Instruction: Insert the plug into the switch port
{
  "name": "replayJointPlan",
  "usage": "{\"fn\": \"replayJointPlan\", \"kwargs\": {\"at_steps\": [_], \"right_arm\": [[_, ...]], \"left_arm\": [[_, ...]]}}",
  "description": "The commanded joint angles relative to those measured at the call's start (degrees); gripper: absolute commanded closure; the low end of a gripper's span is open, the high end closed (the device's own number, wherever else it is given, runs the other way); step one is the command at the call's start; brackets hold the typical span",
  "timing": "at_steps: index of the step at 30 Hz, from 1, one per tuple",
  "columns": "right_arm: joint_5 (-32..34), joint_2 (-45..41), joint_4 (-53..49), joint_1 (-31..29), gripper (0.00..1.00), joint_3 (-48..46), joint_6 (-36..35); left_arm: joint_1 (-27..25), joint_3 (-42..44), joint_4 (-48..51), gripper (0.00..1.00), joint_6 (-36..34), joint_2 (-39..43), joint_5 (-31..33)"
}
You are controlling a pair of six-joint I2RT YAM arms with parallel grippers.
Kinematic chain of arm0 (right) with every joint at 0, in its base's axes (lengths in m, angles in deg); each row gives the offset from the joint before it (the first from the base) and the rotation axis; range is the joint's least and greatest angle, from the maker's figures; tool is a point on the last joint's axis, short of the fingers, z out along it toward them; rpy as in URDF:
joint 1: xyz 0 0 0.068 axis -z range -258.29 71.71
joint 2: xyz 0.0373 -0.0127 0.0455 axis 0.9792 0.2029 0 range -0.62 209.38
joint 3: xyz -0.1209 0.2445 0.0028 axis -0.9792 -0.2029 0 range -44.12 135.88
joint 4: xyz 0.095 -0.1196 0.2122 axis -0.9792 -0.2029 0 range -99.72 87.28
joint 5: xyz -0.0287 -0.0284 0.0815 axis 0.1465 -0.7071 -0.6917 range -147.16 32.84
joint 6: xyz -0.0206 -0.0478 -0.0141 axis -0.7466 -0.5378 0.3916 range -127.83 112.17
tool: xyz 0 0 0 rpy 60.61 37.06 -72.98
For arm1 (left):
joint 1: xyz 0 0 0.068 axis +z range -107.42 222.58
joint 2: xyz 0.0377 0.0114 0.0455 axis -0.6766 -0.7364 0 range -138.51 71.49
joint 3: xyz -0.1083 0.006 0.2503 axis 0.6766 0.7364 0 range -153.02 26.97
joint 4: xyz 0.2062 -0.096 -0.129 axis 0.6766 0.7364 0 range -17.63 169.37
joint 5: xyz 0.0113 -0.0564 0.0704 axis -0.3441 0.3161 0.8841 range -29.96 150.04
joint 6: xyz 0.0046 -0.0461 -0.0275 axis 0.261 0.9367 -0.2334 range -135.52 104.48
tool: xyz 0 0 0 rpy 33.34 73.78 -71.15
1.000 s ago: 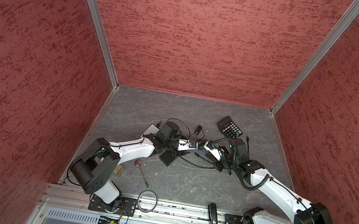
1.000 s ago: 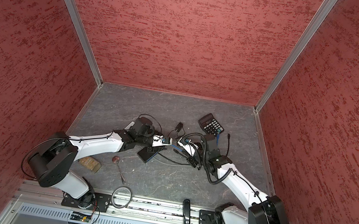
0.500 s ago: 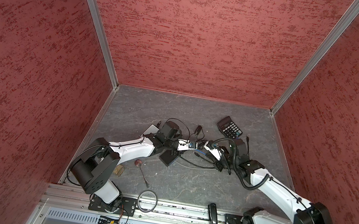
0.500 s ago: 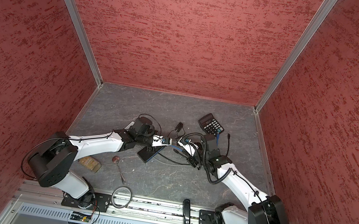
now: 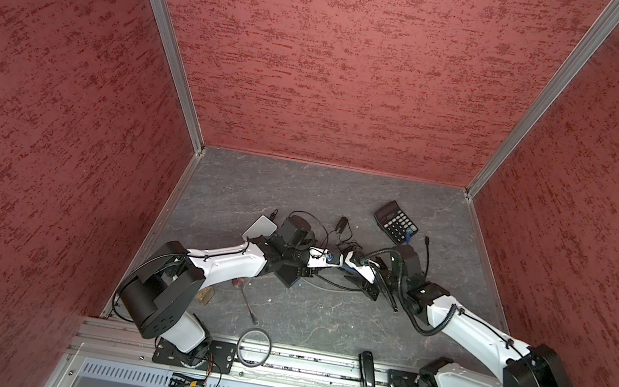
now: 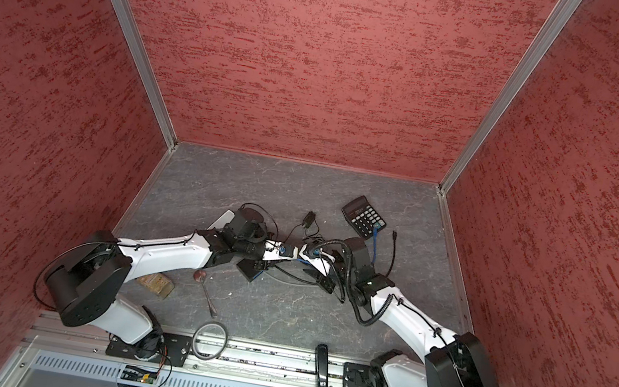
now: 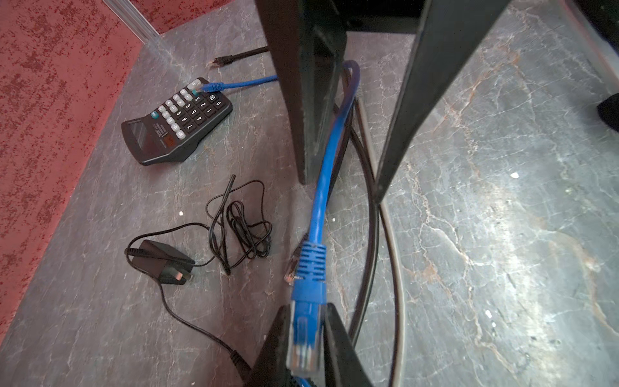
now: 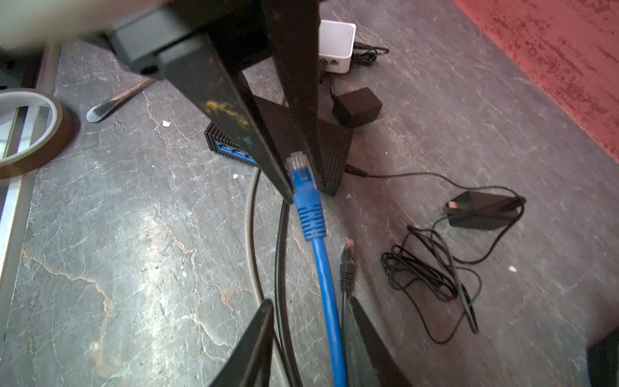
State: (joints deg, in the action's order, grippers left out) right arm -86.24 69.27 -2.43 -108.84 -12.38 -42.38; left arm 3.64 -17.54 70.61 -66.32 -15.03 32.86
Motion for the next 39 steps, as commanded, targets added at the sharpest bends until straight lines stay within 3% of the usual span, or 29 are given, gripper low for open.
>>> {"fn": "replayJointPlan", "kwargs": {"at_steps": [1, 26, 39], "right_arm": [[-3.3, 0.6, 5.1, -0.7, 0.63, -0.2, -1.9], [-8.1, 4.7, 8.3, -2.1, 0.72, 2.2, -0.7], [-9.1, 4.0, 13.2, -1.8, 0.71, -1.1, 2.8]], "left_arm": [[-0.6, 1.0, -2.9, 0.81, 1.8, 1.9, -2.2], [-3.4, 4.1, -6.5, 0.82, 1.7, 6.1, 0.5], [-2.5, 8.4, -10.6, 0.83, 2.8, 9.3, -0.4]]}}
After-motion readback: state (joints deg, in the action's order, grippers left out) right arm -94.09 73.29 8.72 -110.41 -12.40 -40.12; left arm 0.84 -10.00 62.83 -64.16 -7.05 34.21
